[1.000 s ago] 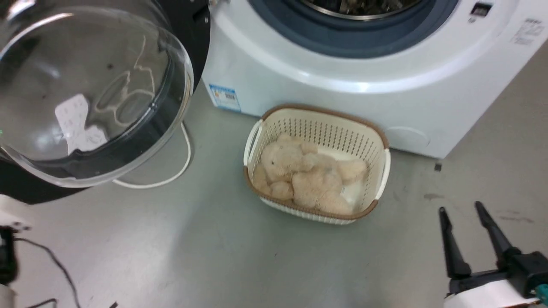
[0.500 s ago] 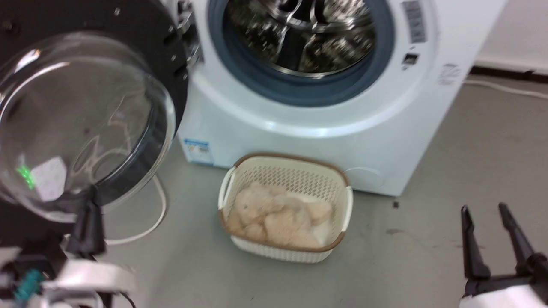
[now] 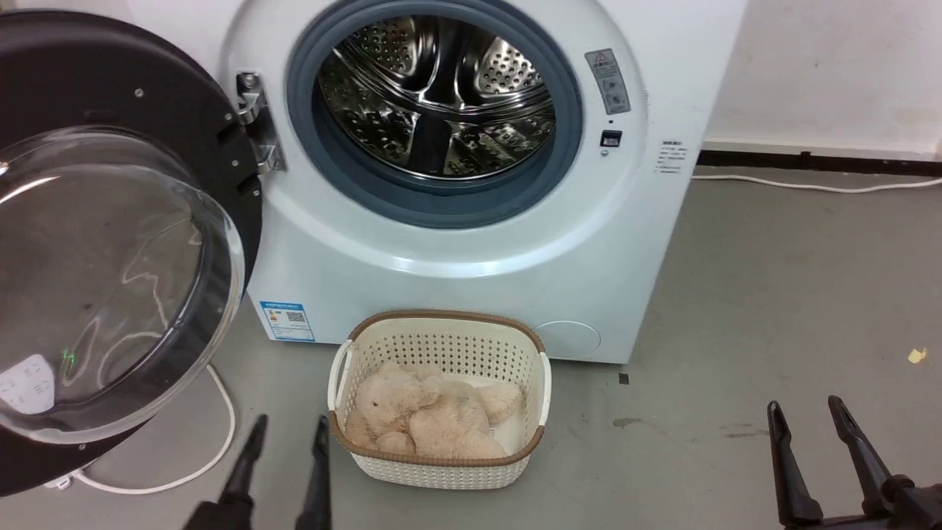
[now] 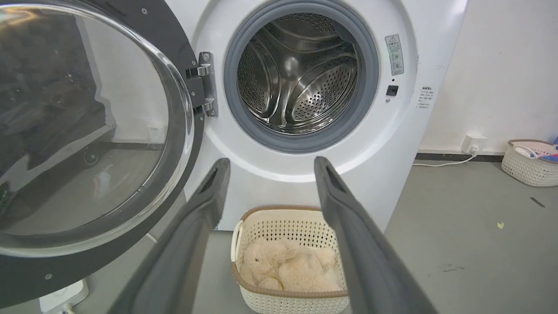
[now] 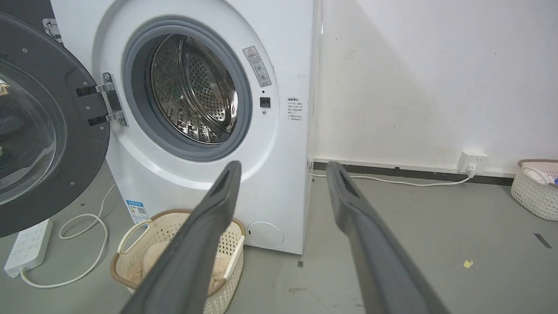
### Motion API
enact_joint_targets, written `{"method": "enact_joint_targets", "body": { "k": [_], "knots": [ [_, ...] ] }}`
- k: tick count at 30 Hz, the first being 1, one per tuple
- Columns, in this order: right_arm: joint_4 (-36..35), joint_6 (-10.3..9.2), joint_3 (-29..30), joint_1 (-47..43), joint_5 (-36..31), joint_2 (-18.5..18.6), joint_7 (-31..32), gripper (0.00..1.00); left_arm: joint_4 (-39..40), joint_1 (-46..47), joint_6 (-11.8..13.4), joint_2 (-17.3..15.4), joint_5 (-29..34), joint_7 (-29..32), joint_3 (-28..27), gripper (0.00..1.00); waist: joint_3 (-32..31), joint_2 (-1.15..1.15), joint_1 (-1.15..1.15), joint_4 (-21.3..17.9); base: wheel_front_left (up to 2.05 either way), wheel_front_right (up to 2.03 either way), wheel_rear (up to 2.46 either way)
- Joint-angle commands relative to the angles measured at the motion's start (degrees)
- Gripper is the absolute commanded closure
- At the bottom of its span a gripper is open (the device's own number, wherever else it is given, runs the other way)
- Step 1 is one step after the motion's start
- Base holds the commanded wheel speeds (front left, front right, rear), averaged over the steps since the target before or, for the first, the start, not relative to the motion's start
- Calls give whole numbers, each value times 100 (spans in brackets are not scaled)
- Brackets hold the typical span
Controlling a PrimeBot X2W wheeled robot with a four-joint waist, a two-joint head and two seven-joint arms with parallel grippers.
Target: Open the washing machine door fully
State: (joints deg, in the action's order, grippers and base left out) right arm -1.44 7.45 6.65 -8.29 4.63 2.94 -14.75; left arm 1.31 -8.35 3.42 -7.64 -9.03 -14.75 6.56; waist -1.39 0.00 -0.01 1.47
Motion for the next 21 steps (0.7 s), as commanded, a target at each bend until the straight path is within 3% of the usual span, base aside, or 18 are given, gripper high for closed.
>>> {"method": "enact_joint_targets", "body": {
  "k": [1, 6, 21],
  "knots": [
    [25, 3, -11, -62, 24, -6, -24, 0, -39, -76, 51, 17, 75, -24, 29, 0, 4, 0, 1, -14, 0, 0, 0],
    [78, 3, -23, -71, 2, -6, -25, 0, -100, -98, 185, 71, 129, -25, 42, 0, 18, 0, 1, -28, 0, 0, 0],
    [217, 3, -67, -39, 50, -6, -25, 0, -380, 10, 130, 19, 88, 33, 170, 0, 28, 0, 1, -21, 0, 0, 0]
  ]
}}
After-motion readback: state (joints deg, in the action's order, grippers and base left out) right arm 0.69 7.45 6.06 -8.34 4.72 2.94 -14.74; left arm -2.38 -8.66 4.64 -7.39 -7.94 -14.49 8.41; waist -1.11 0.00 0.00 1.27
